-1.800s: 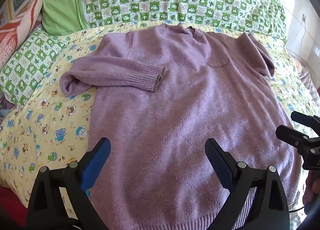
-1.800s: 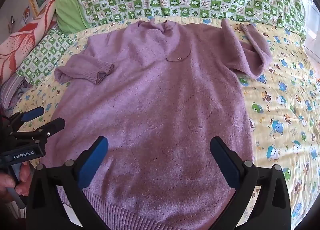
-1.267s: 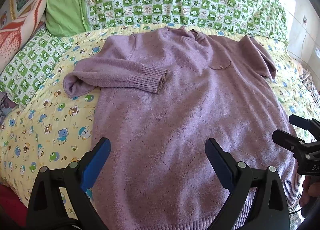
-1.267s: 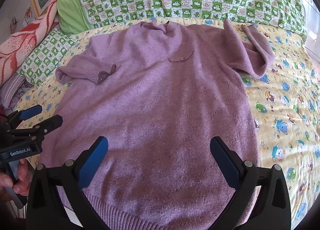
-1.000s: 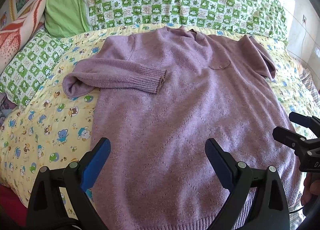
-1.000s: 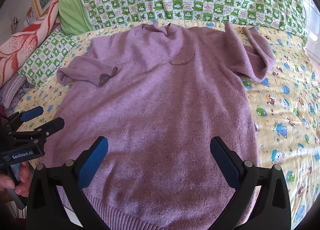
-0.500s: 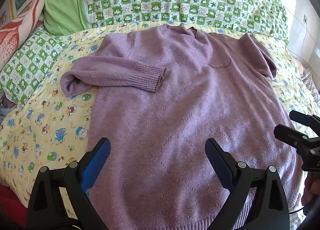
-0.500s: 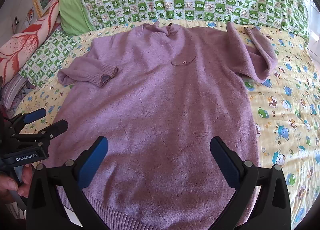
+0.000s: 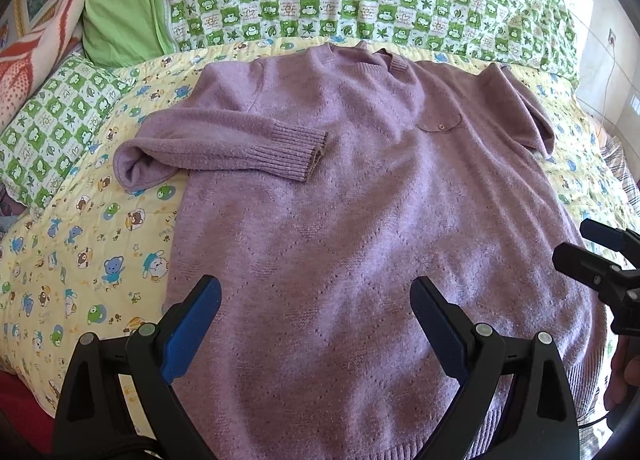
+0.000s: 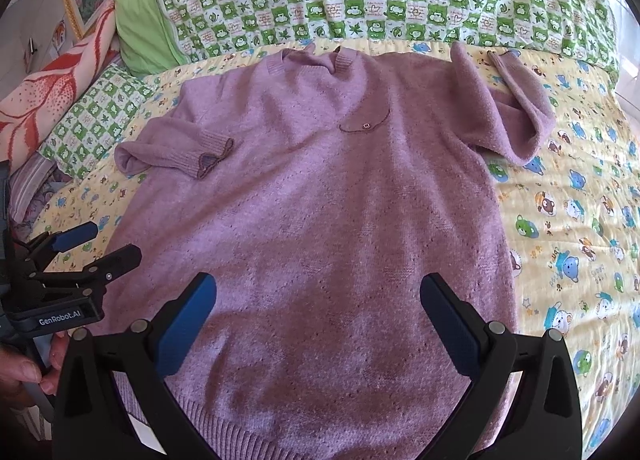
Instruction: Fold small clothes
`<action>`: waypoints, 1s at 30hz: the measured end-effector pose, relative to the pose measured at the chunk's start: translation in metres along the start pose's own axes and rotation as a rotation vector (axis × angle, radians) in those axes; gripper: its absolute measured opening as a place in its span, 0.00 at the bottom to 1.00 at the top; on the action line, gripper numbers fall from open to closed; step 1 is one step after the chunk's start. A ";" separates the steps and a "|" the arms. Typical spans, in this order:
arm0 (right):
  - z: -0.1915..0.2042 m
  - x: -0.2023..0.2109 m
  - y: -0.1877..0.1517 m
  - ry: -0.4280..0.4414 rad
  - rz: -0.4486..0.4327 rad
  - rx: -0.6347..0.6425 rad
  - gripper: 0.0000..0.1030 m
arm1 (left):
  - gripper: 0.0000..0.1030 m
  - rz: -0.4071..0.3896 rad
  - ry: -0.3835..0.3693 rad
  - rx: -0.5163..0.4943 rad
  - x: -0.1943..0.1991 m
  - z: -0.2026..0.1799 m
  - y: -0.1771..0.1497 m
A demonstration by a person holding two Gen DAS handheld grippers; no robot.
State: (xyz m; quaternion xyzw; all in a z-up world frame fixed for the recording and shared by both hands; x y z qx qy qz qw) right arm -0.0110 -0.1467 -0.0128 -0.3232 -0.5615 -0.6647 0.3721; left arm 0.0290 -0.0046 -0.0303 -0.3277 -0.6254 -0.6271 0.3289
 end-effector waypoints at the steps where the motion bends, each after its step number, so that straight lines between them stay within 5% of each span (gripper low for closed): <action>1: -0.001 -0.001 0.000 -0.004 0.007 -0.004 0.99 | 0.93 0.002 -0.001 0.001 -0.001 0.000 0.001; 18: -0.087 0.000 0.060 -0.054 -0.070 -0.184 0.97 | 0.93 0.029 -0.001 0.029 -0.033 0.006 0.047; 24: -0.149 -0.006 0.114 -0.119 -0.118 -0.243 0.95 | 0.93 0.031 -0.007 0.047 -0.056 0.006 0.088; 30: -0.219 -0.036 0.185 -0.178 -0.146 -0.329 0.79 | 0.93 0.074 -0.016 0.067 -0.093 0.002 0.129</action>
Point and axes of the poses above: each gripper's, at about its wrist camera, not at the fingertips, and x roughly against the way its jaws point, z to its left, y to its top, the point moved 3 cm from there along -x, roughly the way its jaws point, and after that the axes turned 1 degree about y, right-handed, at the moved point
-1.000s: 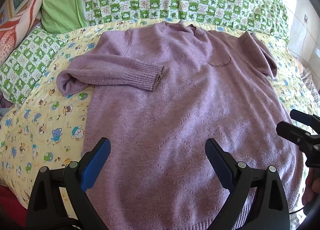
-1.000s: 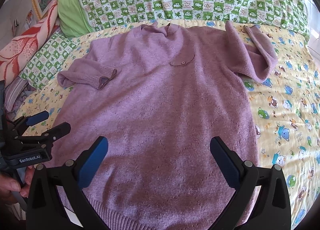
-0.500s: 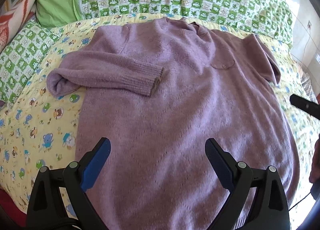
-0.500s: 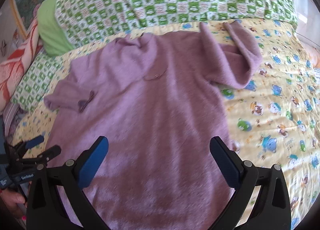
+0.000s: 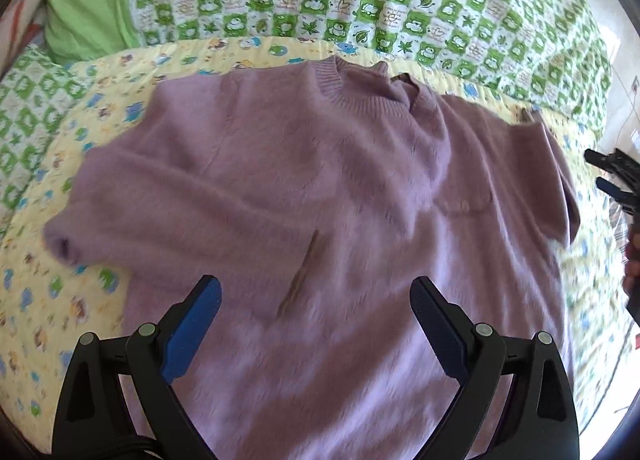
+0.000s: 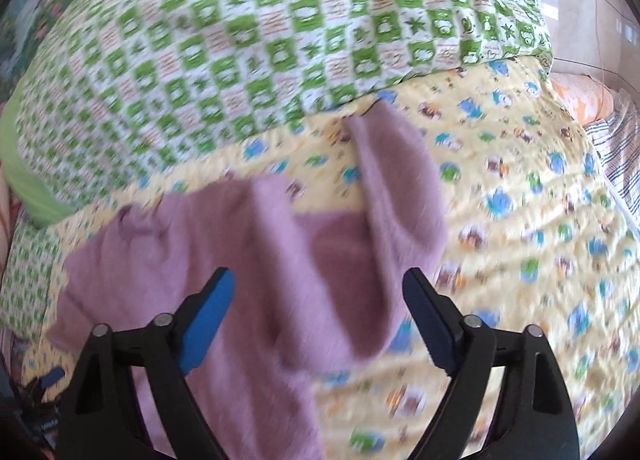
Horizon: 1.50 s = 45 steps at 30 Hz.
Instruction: Fold small clothes
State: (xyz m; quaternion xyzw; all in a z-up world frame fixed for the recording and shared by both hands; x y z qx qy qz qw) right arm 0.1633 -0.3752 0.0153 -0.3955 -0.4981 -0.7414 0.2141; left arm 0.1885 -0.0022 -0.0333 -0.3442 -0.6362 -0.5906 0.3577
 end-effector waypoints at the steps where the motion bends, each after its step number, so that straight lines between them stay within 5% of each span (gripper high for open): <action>1: -0.004 -0.009 0.009 -0.013 0.001 -0.005 0.77 | 0.93 0.002 -0.014 0.013 -0.005 0.000 0.008; 4: -0.015 -0.042 0.032 -0.068 0.014 0.000 0.69 | 0.93 0.016 -0.029 0.030 -0.024 -0.001 0.030; 10: -0.025 -0.109 0.051 -0.140 0.124 0.069 0.68 | 0.93 0.055 -0.040 0.044 -0.064 -0.002 0.062; 12: -0.031 -0.121 0.051 -0.185 0.136 0.098 0.54 | 0.93 0.077 -0.029 0.045 -0.079 0.001 0.068; 14: -0.041 -0.119 0.054 -0.182 0.126 0.069 0.13 | 0.93 0.114 -0.007 0.043 -0.095 0.005 0.067; 15: -0.047 -0.114 0.058 -0.141 0.124 0.027 0.07 | 0.92 0.135 -0.001 0.042 -0.101 0.008 0.067; 18: -0.031 -0.084 0.067 -0.024 0.052 0.005 0.07 | 0.89 0.151 -0.032 0.062 -0.099 0.015 0.068; 21: 0.028 -0.033 0.072 0.225 -0.033 0.075 0.07 | 0.90 0.119 -0.134 0.107 -0.074 0.026 0.068; 25: 0.156 0.015 0.030 0.587 0.025 0.299 0.08 | 0.91 0.109 -0.272 0.158 -0.043 0.046 0.059; 27: 0.196 0.009 -0.005 0.593 0.131 0.395 0.20 | 0.91 0.121 -0.327 0.194 -0.036 0.054 0.050; 29: 0.214 -0.006 -0.034 0.591 0.220 0.438 0.51 | 0.91 0.139 -0.332 0.221 -0.039 0.063 0.045; 33: 0.196 -0.028 -0.070 0.554 0.354 0.347 0.53 | 0.91 0.185 -0.347 0.266 -0.057 0.072 0.038; 39: 0.145 -0.024 -0.086 0.491 0.346 0.230 0.53 | 0.91 0.156 -0.234 0.181 -0.070 0.060 0.053; 42: 0.134 -0.023 -0.088 0.465 0.334 0.212 0.53 | 0.89 0.220 -0.231 0.126 -0.089 0.051 0.064; 45: 0.127 -0.026 -0.092 0.458 0.341 0.186 0.53 | 0.58 0.246 -0.218 0.100 -0.101 0.049 0.063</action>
Point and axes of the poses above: each gripper's, at about its wrist camera, not at the fingertips, and x roughly against the way its jaws point, z to its left, y to its top, the point moved 3 cm from there along -x, roughly the way its jaws point, and after that the axes turned 1 degree about y, right-handed, at the moved point
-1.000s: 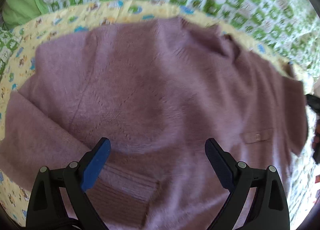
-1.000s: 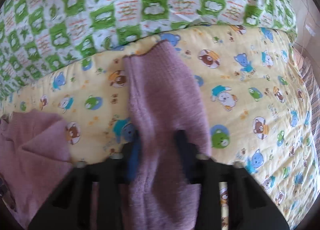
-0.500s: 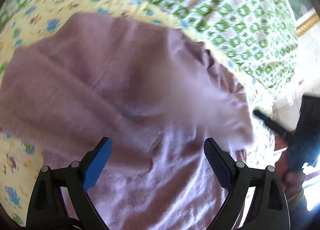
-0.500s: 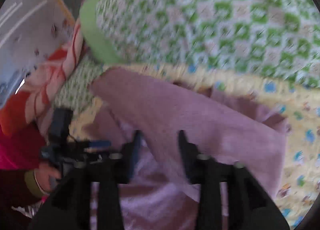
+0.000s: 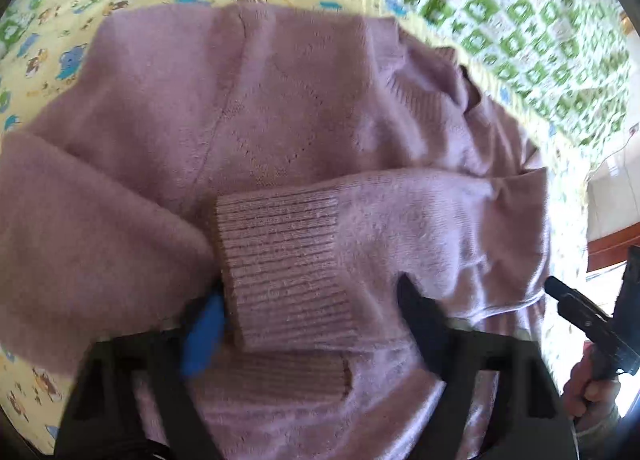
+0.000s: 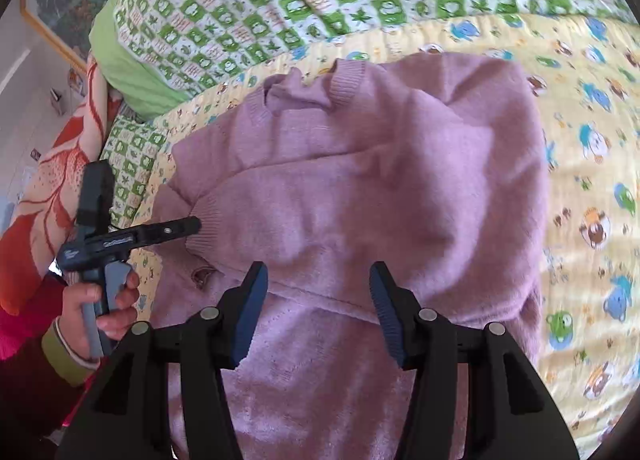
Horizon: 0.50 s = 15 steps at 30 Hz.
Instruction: Fold small clothes
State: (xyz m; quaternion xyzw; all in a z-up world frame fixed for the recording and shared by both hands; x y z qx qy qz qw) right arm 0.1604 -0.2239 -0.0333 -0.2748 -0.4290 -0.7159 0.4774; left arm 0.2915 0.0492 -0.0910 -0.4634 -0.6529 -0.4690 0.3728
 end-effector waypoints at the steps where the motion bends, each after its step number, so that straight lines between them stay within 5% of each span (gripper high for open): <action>1: 0.000 -0.001 -0.001 -0.003 -0.001 -0.006 0.53 | 0.37 -0.007 0.011 -0.015 -0.001 -0.001 0.000; 3: 0.001 -0.002 -0.001 -0.005 -0.008 -0.015 0.53 | 0.06 -0.035 0.013 -0.050 0.004 -0.007 -0.001; 9: -0.001 0.002 -0.001 -0.020 -0.031 -0.036 0.53 | 0.06 -0.183 -0.021 -0.159 0.059 -0.033 -0.014; 15: -0.020 0.021 0.004 -0.109 -0.104 -0.088 0.53 | 0.05 -0.180 0.020 -0.063 0.069 0.015 -0.032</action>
Point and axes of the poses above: each gripper's, at about its wrist camera, not at the fingertips, and x roughly against the way its jaws point, z to its left, y to its top, the point moved 3 cm from there along -x, roughly the way its jaws point, and after that the axes turned 1 degree about y, right-handed, at the moved point
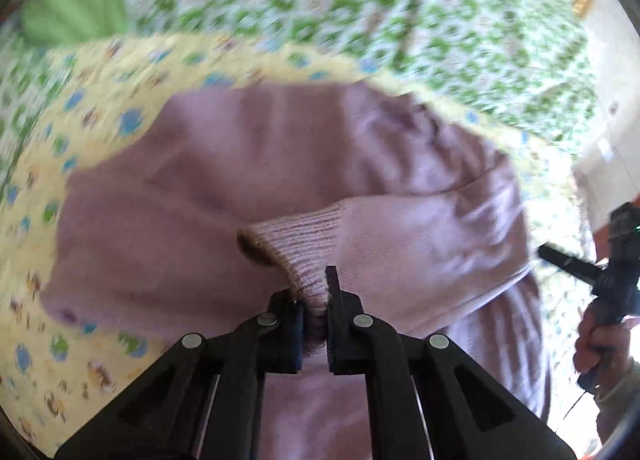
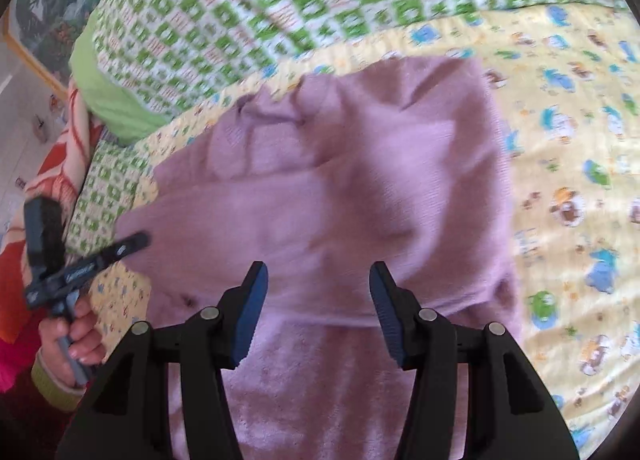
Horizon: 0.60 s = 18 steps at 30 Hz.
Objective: Fold small clothes
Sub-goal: 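Grasp the other sleeve cuff with the left tool and lift it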
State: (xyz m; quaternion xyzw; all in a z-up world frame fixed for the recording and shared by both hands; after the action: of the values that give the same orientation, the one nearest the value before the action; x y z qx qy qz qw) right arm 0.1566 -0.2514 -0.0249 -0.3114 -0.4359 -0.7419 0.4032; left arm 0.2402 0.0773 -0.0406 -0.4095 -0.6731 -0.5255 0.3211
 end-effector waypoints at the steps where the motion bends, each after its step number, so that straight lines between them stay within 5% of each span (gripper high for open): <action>1: -0.006 0.001 0.002 -0.027 -0.008 -0.014 0.53 | 0.05 0.009 -0.006 0.017 -0.003 0.005 -0.003; 6: -0.042 -0.001 0.024 -0.171 -0.041 -0.093 0.53 | 0.06 0.007 -0.009 0.026 -0.001 0.008 -0.011; 10: -0.065 -0.013 0.050 -0.246 -0.073 -0.115 0.65 | 0.06 0.015 -0.009 0.049 -0.005 0.009 -0.018; 18: -0.087 -0.056 0.078 -0.183 -0.017 -0.177 0.65 | 0.06 0.030 0.004 0.116 -0.013 0.024 -0.032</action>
State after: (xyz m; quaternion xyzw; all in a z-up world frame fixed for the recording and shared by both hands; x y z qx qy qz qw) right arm 0.2421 -0.3345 -0.0768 -0.4086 -0.4063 -0.7494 0.3261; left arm 0.2175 0.0942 -0.0724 -0.3992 -0.6956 -0.4815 0.3535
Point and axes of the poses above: each gripper's, at about its wrist camera, not at the fingertips, and x roughly against the way its jaws point, z to its left, y to its top, the point moved 3 cm from there along -x, roughly the way its jaws point, and after that the axes turned 1 degree about y, right-handed, at the moved point
